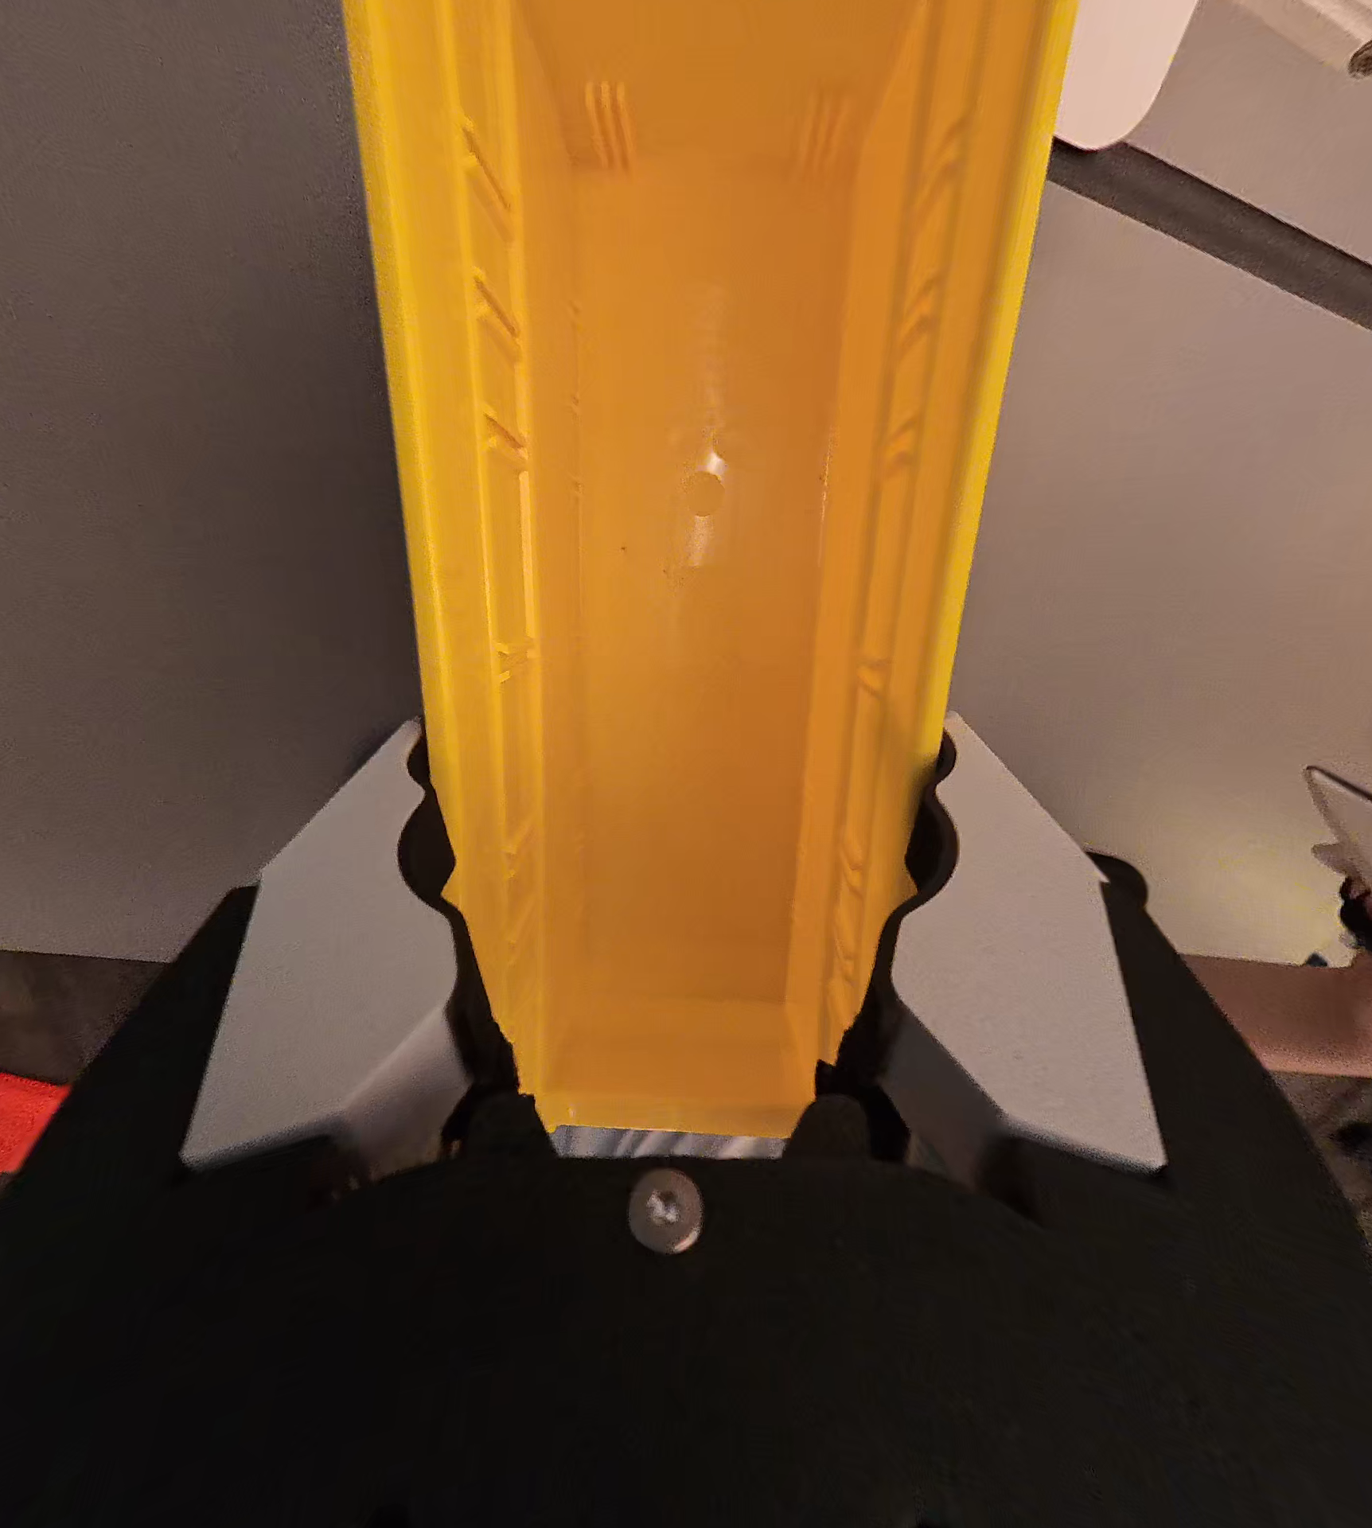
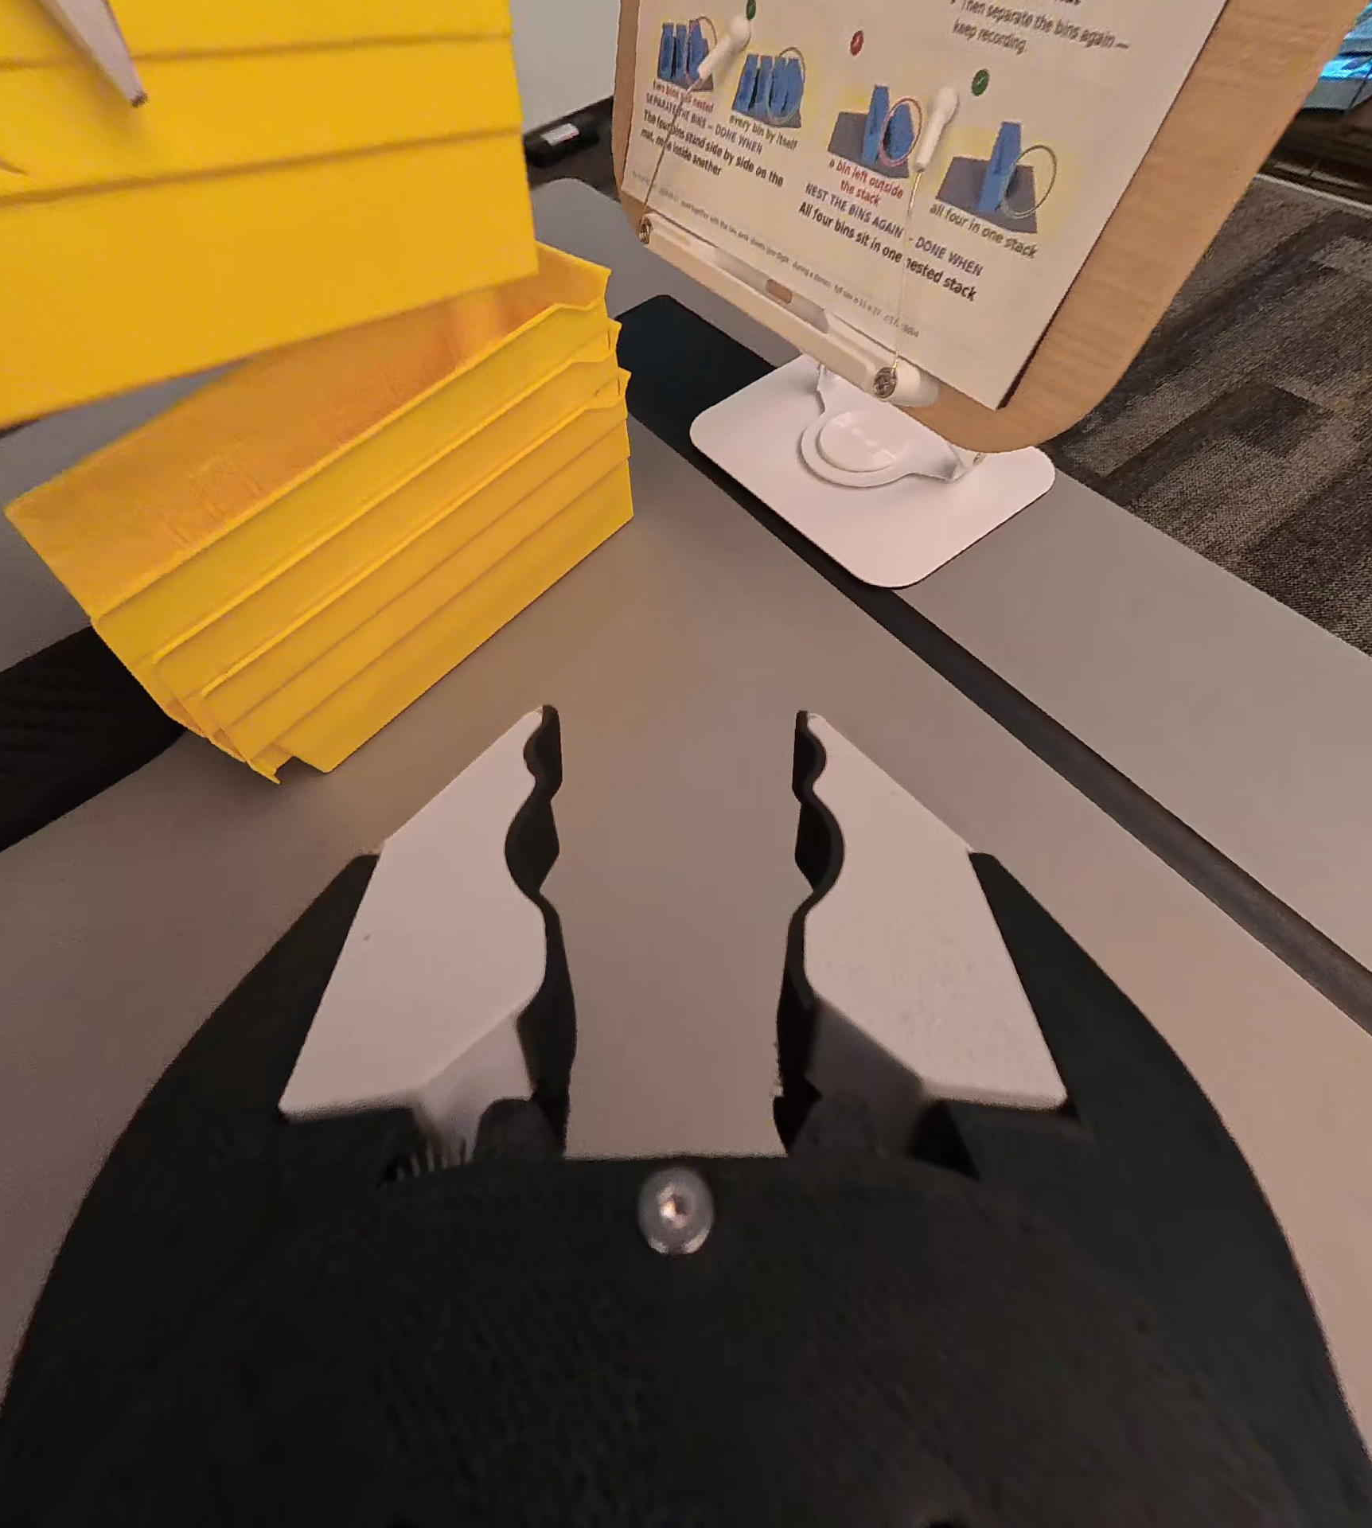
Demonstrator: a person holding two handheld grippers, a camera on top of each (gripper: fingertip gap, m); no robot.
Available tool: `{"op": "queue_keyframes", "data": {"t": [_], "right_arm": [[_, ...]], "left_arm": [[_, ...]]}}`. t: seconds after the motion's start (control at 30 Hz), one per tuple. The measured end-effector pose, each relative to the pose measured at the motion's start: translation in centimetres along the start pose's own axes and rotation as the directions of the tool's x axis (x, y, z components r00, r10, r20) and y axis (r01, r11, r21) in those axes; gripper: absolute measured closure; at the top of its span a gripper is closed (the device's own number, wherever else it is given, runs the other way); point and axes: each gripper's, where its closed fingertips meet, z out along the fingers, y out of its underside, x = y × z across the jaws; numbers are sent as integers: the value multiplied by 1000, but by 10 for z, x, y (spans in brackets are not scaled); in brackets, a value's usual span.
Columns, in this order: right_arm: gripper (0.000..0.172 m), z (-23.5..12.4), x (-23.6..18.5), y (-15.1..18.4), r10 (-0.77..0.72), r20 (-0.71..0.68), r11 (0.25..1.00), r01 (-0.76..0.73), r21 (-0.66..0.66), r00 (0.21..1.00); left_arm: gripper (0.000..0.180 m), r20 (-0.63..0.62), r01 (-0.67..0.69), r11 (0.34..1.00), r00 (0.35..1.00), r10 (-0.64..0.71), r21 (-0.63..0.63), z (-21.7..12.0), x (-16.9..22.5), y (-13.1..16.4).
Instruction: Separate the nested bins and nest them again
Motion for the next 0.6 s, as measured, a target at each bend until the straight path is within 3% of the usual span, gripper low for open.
{"op": "queue_keyframes", "data": {"t": [0.03, 0.4, 0.6], "right_arm": [[115, 1, -1, 0, -3, 1, 1000, 3, -4, 1000], [116, 4, -2, 3, -6, 15, 1000, 6, -19, 1000], [117, 6, -1, 6, 0, 15, 1000, 0, -29, 1000]], "left_arm": [[67, 1, 14, 1000, 1000, -14, -12, 8, 3, 2], [65, 196, -41, 996, 979, 56, -81, 66, 9, 6], [62, 190, -64, 996, 979, 73, -55, 91, 4, 11]]}}
